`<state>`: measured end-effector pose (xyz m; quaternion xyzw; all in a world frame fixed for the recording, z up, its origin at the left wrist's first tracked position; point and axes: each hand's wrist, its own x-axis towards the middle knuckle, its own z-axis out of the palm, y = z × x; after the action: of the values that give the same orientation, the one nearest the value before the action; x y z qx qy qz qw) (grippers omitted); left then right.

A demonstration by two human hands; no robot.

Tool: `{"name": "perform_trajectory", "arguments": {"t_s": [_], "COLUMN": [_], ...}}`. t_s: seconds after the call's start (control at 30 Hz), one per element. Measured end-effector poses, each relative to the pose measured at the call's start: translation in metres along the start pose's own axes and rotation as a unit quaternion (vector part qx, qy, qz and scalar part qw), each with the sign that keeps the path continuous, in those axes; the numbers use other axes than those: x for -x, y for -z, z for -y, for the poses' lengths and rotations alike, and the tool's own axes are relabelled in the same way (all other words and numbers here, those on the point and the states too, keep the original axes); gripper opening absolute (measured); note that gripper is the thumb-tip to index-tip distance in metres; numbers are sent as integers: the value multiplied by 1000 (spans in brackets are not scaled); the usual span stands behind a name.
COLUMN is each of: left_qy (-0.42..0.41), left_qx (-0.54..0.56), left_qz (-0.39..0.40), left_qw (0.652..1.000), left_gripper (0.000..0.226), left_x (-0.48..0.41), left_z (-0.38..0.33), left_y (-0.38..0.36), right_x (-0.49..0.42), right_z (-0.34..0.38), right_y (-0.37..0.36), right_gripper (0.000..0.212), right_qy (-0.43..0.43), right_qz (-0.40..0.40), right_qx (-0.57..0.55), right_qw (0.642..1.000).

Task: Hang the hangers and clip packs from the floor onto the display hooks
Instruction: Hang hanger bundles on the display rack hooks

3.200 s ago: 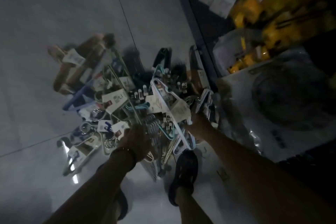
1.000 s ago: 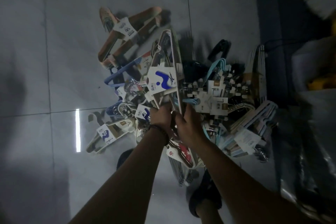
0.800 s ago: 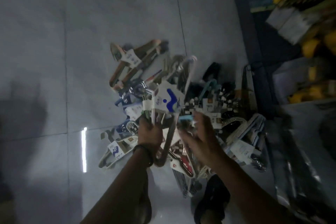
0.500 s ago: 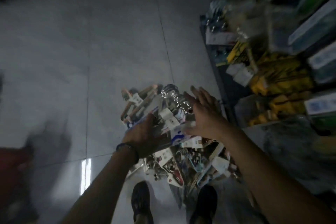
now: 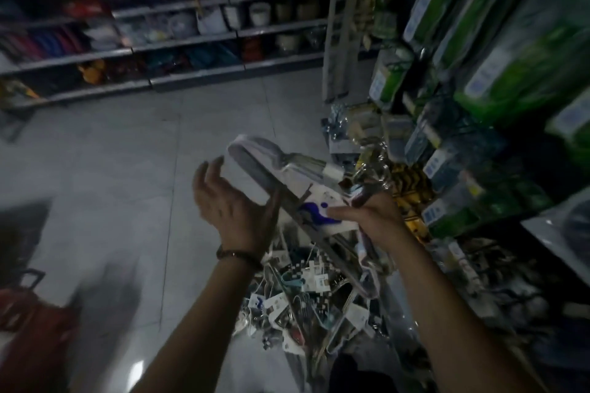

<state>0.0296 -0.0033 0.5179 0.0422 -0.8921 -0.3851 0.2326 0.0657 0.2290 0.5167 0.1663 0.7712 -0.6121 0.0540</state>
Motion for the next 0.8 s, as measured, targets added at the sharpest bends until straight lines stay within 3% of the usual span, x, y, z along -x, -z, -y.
{"name": "perform_trajectory", "arguments": {"t_s": [0.07, 0.1, 0.17, 0.2, 0.27, 0.33, 0.43, 0.5, 0.6, 0.73, 0.8], "left_qy": [146, 213, 254, 227, 182, 197, 173, 161, 131, 82, 51], "left_qx": [153, 242, 372, 412, 467, 492, 506, 506, 488, 483, 487], "left_qz": [118, 206, 347, 382, 391, 379, 384, 398, 464, 528, 548], "left_qw": [970, 924, 823, 796, 772, 758, 753, 748, 727, 693, 678], "left_gripper": [125, 129, 112, 92, 61, 48, 41, 38, 35, 38, 44], "left_x": [20, 28, 40, 46, 57, 64, 75, 86, 112, 148, 169], "left_z": [-7, -14, -26, -32, -40, -48, -64, -77, -95, -128, -148], "left_y": [3, 5, 9, 11, 16, 26, 46, 60, 81, 93, 97], "right_x": [22, 34, 61, 78, 107, 137, 172, 201, 254, 333, 369], "right_z": [4, 7, 17, 22, 30, 37, 47, 52, 60, 79, 93], "right_y": [2, 1, -5, -10, -23, -35, -42, -44, -40, -21, -9], "right_gripper": [38, 40, 51, 48, 35, 34, 46, 51, 59, 48, 36], "right_qy": [-2, -7, -14, -7, 18, 24, 9, -38, -95, -100, -43], "right_qz": [-37, -54, -76, -78, -85, -127, -213, -281, -381, -507, -561], "right_qx": [-68, -103, -159, -175, -198, -181, 12, 159, 280, 335, 302], "right_qw": [997, 993, 984, 981, 976, 975, 977, 946, 876, 788, 770]}}
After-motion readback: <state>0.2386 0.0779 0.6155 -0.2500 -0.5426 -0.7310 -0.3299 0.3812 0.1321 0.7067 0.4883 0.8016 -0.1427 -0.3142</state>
